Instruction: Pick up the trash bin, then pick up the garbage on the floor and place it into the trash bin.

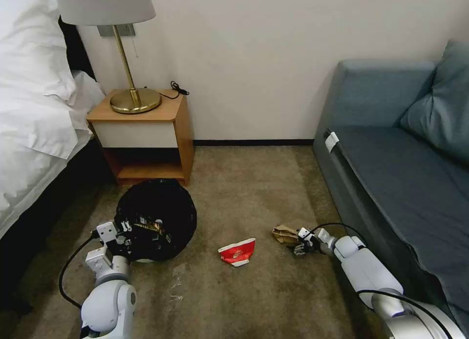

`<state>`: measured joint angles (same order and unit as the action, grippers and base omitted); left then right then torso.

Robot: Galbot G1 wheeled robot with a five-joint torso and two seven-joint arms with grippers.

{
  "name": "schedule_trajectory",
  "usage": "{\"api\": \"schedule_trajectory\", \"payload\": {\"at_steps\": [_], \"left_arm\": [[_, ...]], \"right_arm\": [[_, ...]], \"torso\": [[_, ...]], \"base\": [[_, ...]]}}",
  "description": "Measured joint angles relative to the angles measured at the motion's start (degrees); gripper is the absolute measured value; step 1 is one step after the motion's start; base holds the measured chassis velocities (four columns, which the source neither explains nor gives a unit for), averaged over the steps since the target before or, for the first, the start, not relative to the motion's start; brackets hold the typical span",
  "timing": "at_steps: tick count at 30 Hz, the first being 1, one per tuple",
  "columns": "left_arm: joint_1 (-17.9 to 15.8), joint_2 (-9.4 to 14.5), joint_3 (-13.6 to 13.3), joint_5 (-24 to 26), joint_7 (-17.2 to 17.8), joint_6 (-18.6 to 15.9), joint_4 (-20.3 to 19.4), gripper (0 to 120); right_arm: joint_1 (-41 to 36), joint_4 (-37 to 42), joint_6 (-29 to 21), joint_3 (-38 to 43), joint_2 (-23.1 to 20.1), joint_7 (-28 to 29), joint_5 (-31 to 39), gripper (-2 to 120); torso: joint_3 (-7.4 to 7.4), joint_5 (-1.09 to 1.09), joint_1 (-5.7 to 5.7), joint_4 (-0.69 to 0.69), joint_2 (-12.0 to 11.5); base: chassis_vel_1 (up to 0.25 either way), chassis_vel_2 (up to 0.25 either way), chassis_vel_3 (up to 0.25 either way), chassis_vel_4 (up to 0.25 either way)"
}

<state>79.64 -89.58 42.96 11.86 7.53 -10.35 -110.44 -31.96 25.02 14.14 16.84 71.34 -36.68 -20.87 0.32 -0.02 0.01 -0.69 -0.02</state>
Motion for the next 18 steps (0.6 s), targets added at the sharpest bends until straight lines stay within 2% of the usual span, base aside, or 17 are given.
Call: {"api": "schedule_trajectory", "payload": {"at_steps": [1, 3, 4, 7, 9, 10, 12, 13, 14, 16, 18], "left_arm": [[0.0, 0.0, 0.0, 0.0, 0.0, 0.0, 0.0, 6], [0.1, 0.0, 0.2, 0.0, 0.0, 0.0, -0.1, 6], [0.1, 0.0, 0.2, 0.0, 0.0, 0.0, -0.1, 6], [0.1, 0.2, 0.5, 0.2, 0.0, 0.0, -0.2, 6], [0.1, 0.2, 0.5, 0.2, 0.0, 0.0, -0.2, 6], [0.1, 0.2, 0.5, 0.3, 0.0, 0.0, -0.2, 6], [0.1, 0.2, 0.5, 0.3, 0.0, 0.0, -0.2, 6], [0.1, 0.2, 0.5, 0.3, 0.0, 0.0, -0.1, 6], [0.1, 0.2, 0.5, 0.3, 0.0, 0.0, -0.1, 6], [0.1, 0.1, 0.4, 0.3, 0.0, 0.0, 0.1, 6], [0.1, 0.1, 0.4, 0.3, 0.0, 0.0, 0.2, 6]], "right_arm": [[0.0, 0.0, 0.0, 0.0, 0.0, 0.0, 0.0, 72], [-0.2, 0.3, 0.0, -0.1, 0.0, 0.1, 0.6, 61], [-0.2, 0.3, 0.0, -0.1, 0.0, 0.1, 0.6, 61], [-0.7, 1.3, 0.0, -0.5, -0.3, 0.2, 1.4, 44], [-0.9, 1.5, 0.0, -0.7, -0.3, 0.2, 1.6, 44], [-1.2, 1.7, 0.1, -0.8, -0.3, 0.2, 1.8, 34], [-1.3, 1.8, 0.1, -0.8, -0.3, 0.2, 1.8, 32], [-1.5, 1.9, 0.1, -0.7, -0.3, 0.2, 2.0, 23], [-1.5, 1.9, 0.1, -0.7, -0.3, 0.2, 2.0, 23], [-1.7, 1.9, 0.2, -0.6, -0.4, 0.4, 2.1, 13], [-1.7, 1.9, 0.2, -0.6, -0.4, 0.4, 2.2, 9]], "torso": [[0.0, 0.0, 0.0, 0.0, 0.0], [0.0, 0.0, 0.0, 0.0, 0.0], [0.0, 0.0, 0.0, 0.0, 0.0], [0.0, 0.0, 0.0, 0.0, 0.0], [0.0, 0.0, 0.0, 0.0, 0.0], [0.0, 0.01, 0.0, 0.0, 0.0], [0.0, 0.01, 0.0, 0.0, 0.0], [0.0, 0.01, 0.0, 0.0, 0.0], [0.0, 0.01, 0.0, 0.0, 0.0], [0.0, 0.01, 0.0, 0.01, 0.0], [0.0, 0.01, 0.0, 0.01, 0.0]], "base": [[0.0, 0.0, 0.0, 0.0], [0.0, 0.0, 0.0, 0.0], [0.0, 0.0, 0.0, 0.0], [0.0, 0.0, 0.0, 0.0], [0.0, 0.0, 0.0, 0.0], [0.0, 0.0, 0.0, 0.0], [0.0, 0.0, 0.0, 0.0], [0.0, 0.0, 0.0, 0.0], [0.0, 0.0, 0.0, 0.0], [0.0, 0.0, 0.0, 0.0], [0.0, 0.0, 0.0, 0.0]]}}
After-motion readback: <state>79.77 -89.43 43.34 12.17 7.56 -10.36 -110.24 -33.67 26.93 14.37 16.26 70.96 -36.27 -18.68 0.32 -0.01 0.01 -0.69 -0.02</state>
